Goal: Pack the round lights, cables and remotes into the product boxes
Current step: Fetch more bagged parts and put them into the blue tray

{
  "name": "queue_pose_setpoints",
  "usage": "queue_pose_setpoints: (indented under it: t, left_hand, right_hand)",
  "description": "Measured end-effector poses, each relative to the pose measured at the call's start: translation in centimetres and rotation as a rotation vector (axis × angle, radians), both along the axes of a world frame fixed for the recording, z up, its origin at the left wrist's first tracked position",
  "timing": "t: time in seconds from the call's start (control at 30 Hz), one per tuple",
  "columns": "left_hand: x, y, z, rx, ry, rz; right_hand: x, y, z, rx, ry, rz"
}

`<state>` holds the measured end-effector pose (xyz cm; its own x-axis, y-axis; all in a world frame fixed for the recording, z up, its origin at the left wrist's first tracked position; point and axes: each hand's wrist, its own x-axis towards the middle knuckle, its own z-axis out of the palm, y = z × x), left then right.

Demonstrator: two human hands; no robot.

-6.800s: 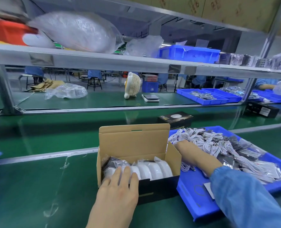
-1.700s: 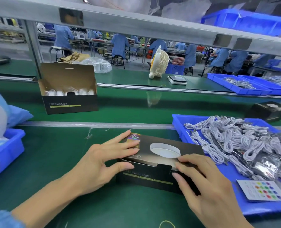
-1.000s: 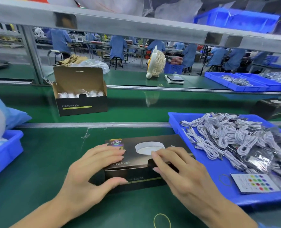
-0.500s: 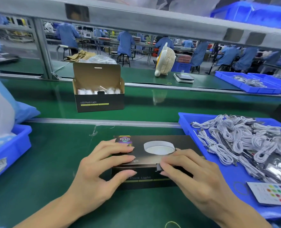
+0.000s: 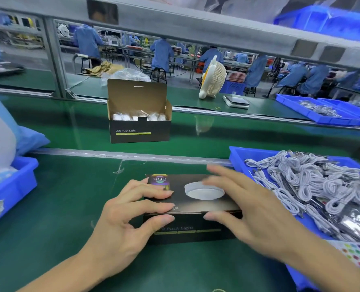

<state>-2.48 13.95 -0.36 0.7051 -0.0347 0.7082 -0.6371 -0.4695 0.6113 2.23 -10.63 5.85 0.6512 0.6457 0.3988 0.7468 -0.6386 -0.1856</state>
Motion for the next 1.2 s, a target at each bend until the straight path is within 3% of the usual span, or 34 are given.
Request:
queue_pose_setpoints:
  t: [0.1, 0.27, 0.33, 0.47, 0.6, 0.73, 0.87, 0.97, 1.1, 1.2]
  left_hand:
    - [0.1, -0.1, 0.3, 0.006, 0.005, 0.014]
    - [0.6, -0.2, 1.3, 0.084, -0.073, 0.200]
    - [0.6, -0.1, 1.7, 0.089, -0.145, 0.224]
    - [1.0, -0.4, 0.9, 0.121, -0.197, 0.183]
    - [2.5, 0.1, -0.5, 0.263, -0.230, 0.128]
    - [3.7, 1.7, -1.7, 0.361, -0.183, 0.116]
    - [4.3, 2.8, -2.1, 0.413, -0.121, 0.151]
    - [4.1, 2.8, -1.9, 0.234, -0.040, 0.260]
    - [4.7, 3.9, -2.0, -0.277, 0.268, 0.431]
    - [5.1, 5.3, -1.7, -0.265, 0.413, 0.584]
  right_hand:
    - [2.7, 0.3, 2.1, -0.360, 0.259, 0.106]
    - [9.4, 2.4, 2.9, -0.420, 0.181, 0.174]
    - [13.8, 3.7, 3.2, -0.465, 0.090, 0.056]
    - [20.5, 7.9, 2.4, -0.679, -0.329, -0.233]
    - [24.6, 14.2, 1.4, -0.428, -0.288, -0.101]
    - [27.2, 20.0, -0.6, -0.548, -0.210, -0.136]
    - [28.5, 22.4, -1.3, -0.407, -0.124, -0.100]
    - [27.9, 21.7, -0.2, -0.476, -0.108, -0.016]
    - [23.3, 20.1, 1.9, -0.612, -0.142, 0.058]
    - [18.4, 18.1, 3.2, -0.649, -0.395, 0.121]
